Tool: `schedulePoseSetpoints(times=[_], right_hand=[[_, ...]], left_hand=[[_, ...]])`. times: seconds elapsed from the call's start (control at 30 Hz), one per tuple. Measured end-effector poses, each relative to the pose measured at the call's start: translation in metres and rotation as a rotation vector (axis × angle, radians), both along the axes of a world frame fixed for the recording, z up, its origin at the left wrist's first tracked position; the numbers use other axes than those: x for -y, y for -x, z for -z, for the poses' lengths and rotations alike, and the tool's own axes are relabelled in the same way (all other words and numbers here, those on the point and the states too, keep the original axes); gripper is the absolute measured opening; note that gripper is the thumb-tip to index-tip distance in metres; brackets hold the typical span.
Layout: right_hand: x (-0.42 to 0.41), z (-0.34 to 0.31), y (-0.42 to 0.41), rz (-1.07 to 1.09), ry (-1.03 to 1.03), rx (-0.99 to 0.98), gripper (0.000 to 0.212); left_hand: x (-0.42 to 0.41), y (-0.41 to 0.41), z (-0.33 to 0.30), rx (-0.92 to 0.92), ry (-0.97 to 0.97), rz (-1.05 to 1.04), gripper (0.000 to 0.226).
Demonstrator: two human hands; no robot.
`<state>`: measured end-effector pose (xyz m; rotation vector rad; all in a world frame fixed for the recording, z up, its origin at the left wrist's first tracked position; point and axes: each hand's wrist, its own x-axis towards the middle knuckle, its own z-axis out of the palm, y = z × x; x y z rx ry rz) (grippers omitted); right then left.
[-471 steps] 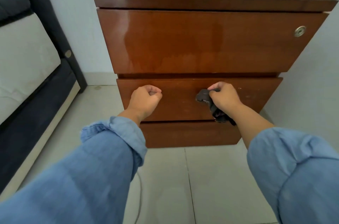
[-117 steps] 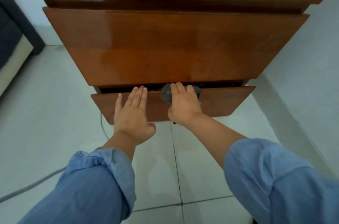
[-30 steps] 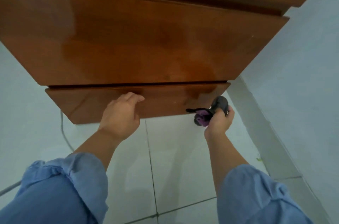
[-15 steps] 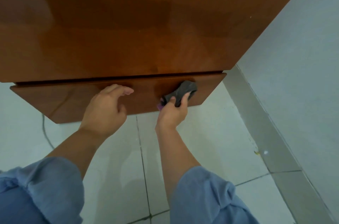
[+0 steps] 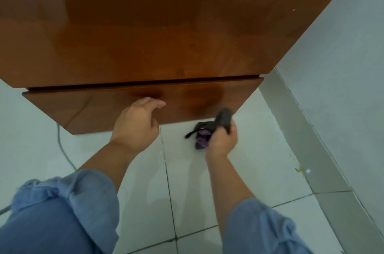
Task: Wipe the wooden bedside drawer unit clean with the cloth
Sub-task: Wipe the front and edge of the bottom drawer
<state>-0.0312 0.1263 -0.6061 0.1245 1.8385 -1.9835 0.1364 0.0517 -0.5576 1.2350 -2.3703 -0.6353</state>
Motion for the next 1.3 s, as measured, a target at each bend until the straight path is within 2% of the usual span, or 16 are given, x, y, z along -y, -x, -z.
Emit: schedulePoseSetpoints(times=[0.07,0.23,0.33,0.5,0.57,0.63,0.67,0.77,0.83,0.97,1.07,1.13,1.3], right_hand=[[-0.003,0.003,0.034,0.025,-0.08,0.06,0.03],[0.018,-0.002,0.069,-0.197,-0.073,0.26,0.065],[0.038,0.002,0.04,-0.181,-0.017,0.392,0.063],[0.052,0.002,-0.041,-0.265,-0.08,0.328,0.054],[0.056,0.001,-0.073,-0.318,0.0,0.463,0.044],[0.06,0.001,-0.1,-0.364,0.097,0.617,0.051],[0.06,0.001,-0.114,-0.422,0.098,0.619,0.058],[0.054,0.005,-0.137,-0.609,0.0,0.531,0.067],[0.047,0.006,-0.14,-0.612,-0.03,0.443,0.065],[0.038,-0.02,-0.109,-0.31,-0.004,0.207,0.064],[0.041,-0.036,-0.092,-0.222,-0.076,-0.106,0.053],[0.046,-0.032,-0.107,-0.234,-0.192,-0.229,0.048],[0.052,-0.008,-0.154,-0.473,-0.243,-0.28,0.051]], left_hand=[[0.002,-0.001,0.0,0.001,-0.01,-0.019,0.053],[0.006,-0.015,0.002,0.004,-0.021,-0.023,0.056],[0.006,-0.026,0.003,0.029,0.004,-0.019,0.057],[0.007,-0.045,0.0,0.037,0.014,-0.038,0.059],[0.007,-0.055,-0.001,0.025,0.026,-0.073,0.059],[0.008,-0.063,0.0,0.016,0.028,-0.108,0.058],[0.009,-0.069,0.0,0.021,0.027,-0.129,0.058],[0.013,-0.079,0.002,0.046,0.023,-0.177,0.054],[0.014,-0.086,-0.001,0.036,0.008,-0.198,0.052],[0.013,-0.096,-0.012,-0.006,-0.018,-0.244,0.053],[0.014,-0.112,-0.018,-0.029,-0.027,-0.278,0.054],[0.015,-0.127,-0.018,-0.033,-0.044,-0.307,0.055],[0.017,-0.152,-0.017,-0.019,-0.061,-0.405,0.055]])
